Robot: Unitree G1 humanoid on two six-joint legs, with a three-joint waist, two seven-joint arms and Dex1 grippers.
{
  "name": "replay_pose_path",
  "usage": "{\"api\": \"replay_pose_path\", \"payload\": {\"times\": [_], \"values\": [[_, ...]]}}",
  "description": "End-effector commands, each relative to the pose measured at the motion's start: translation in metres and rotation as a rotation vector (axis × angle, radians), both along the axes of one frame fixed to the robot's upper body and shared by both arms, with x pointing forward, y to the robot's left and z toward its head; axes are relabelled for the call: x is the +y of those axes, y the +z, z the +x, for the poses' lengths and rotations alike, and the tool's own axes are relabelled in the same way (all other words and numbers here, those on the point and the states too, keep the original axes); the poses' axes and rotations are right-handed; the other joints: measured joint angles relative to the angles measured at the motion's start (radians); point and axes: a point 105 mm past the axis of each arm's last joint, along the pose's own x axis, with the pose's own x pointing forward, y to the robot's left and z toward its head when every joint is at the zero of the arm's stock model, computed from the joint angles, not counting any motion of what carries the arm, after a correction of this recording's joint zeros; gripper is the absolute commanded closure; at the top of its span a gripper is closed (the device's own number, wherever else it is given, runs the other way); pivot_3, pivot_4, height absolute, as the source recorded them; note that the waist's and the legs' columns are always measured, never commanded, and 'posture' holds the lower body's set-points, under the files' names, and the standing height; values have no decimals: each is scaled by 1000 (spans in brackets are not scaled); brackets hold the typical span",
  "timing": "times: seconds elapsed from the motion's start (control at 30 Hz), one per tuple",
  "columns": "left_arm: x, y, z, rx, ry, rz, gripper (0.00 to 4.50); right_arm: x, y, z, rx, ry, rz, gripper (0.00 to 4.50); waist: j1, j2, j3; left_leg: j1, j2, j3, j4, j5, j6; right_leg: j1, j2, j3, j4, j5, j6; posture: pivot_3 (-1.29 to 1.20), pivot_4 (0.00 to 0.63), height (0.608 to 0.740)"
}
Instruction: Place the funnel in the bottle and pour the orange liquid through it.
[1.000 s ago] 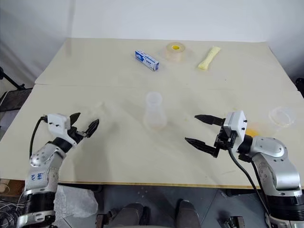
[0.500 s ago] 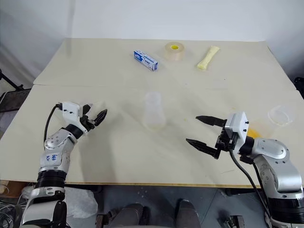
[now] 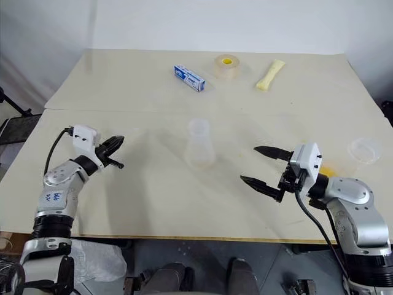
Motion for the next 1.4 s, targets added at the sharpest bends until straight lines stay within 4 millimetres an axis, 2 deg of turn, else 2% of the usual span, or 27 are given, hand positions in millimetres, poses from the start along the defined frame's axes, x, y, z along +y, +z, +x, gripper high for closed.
{"api": "replay_pose_path", "payload": {"times": [0.03,0.2,0.33,0.47,0.73,1.0,1.23,1.4], "values": [[-6,37,-6,-99,-106,18,4455,-4,10,-1,-62,-22,10,0,0,0,0,0,0,0,0,0,0,0,0,0,0,0,0,0,150,740],[-19,70,-10,-159,-265,67,4455,-7,13,-2,-81,-36,10,0,1,0,0,0,0,0,0,0,0,0,0,0,0,0,0,0,150,740],[-42,100,-11,-226,-447,118,4455,-8,17,-5,-104,-50,8,0,1,0,0,-1,0,-1,1,0,0,0,0,-1,0,0,0,0,150,740],[-56,117,-7,-235,-528,157,4455,-10,21,-8,-120,-57,8,0,-1,0,0,-1,-1,0,1,0,0,0,0,-1,0,0,0,0,150,740],[-103,146,-7,-333,-825,331,4455,-4,28,-22,-112,-32,34,0,1,-1,1,-2,-1,0,2,0,1,0,1,-2,1,0,0,0,150,740],[-132,147,-7,-346,-1032,524,4455,-1,26,-25,-125,-64,52,0,1,-2,1,-4,-2,1,3,1,2,-1,1,-3,0,1,1,0,150,740],[-137,140,-11,-329,-1138,691,4455,-1,22,-29,-123,-93,59,0,0,-3,2,-10,-2,2,5,1,3,-6,0,-3,1,1,2,0,150,740],[-142,141,-9,-335,-1140,756,4455,-1,21,-30,-124,-104,61,0,2,-3,2,-14,-3,2,6,2,4,-11,-1,-3,4,1,3,0,150,740]]}}
